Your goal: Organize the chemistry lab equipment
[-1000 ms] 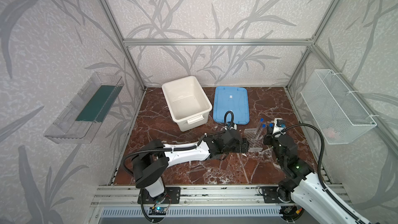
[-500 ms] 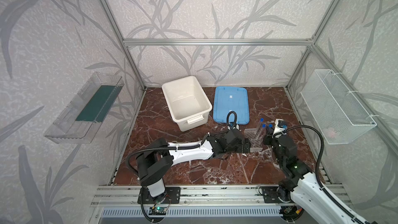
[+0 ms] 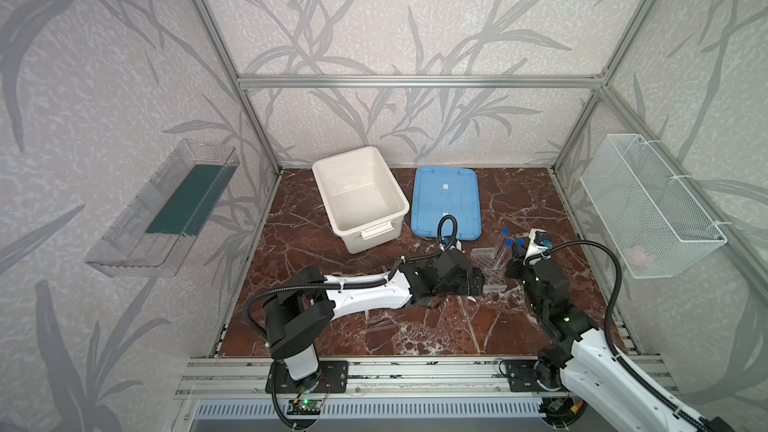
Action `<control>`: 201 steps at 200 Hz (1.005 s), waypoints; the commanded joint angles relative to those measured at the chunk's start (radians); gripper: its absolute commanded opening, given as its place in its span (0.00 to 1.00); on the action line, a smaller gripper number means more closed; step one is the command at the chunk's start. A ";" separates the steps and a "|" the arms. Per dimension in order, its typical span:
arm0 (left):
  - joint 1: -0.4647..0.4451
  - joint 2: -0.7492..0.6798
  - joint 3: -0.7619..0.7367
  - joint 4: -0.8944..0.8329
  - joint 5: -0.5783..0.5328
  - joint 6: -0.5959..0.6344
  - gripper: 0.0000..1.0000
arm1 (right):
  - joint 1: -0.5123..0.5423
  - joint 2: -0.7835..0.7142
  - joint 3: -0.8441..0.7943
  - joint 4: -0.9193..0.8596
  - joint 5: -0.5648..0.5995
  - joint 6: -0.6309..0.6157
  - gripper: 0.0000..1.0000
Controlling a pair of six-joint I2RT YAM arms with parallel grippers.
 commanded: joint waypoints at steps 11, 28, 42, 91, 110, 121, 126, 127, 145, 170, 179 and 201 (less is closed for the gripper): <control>-0.001 -0.001 -0.022 0.011 -0.011 -0.017 0.99 | -0.003 -0.001 -0.003 -0.018 0.026 -0.004 0.18; -0.001 0.002 -0.024 0.017 -0.009 -0.018 0.99 | -0.002 -0.013 0.011 -0.032 0.021 -0.019 0.18; -0.001 0.006 -0.025 0.023 -0.007 -0.019 0.99 | -0.002 -0.015 0.026 -0.056 0.012 -0.018 0.18; -0.001 0.004 -0.034 0.033 -0.007 -0.019 0.99 | -0.002 0.037 -0.010 0.003 -0.010 0.010 0.19; -0.002 0.003 -0.046 0.041 -0.008 -0.022 0.99 | -0.003 0.048 0.002 -0.015 -0.039 0.026 0.20; 0.000 0.004 -0.049 0.043 -0.008 -0.026 0.99 | -0.002 0.045 0.011 -0.041 -0.056 0.034 0.20; 0.000 0.003 -0.050 0.043 -0.011 -0.025 0.99 | -0.003 0.043 0.010 -0.042 -0.060 0.036 0.20; 0.000 0.003 -0.050 0.044 -0.011 -0.026 0.99 | -0.002 0.043 0.009 -0.042 -0.061 0.036 0.20; 0.000 0.002 -0.056 0.052 -0.017 -0.028 0.99 | -0.002 0.027 -0.003 -0.043 -0.067 0.040 0.20; 0.000 0.007 -0.065 0.070 -0.029 -0.022 0.99 | -0.002 -0.005 -0.026 -0.041 -0.076 0.043 0.20; 0.000 0.015 -0.071 0.089 -0.034 -0.017 0.99 | -0.002 -0.011 -0.038 -0.034 -0.079 0.049 0.19; 0.001 0.042 -0.070 0.144 -0.027 -0.011 0.99 | 0.000 -0.028 -0.068 -0.025 -0.066 0.074 0.19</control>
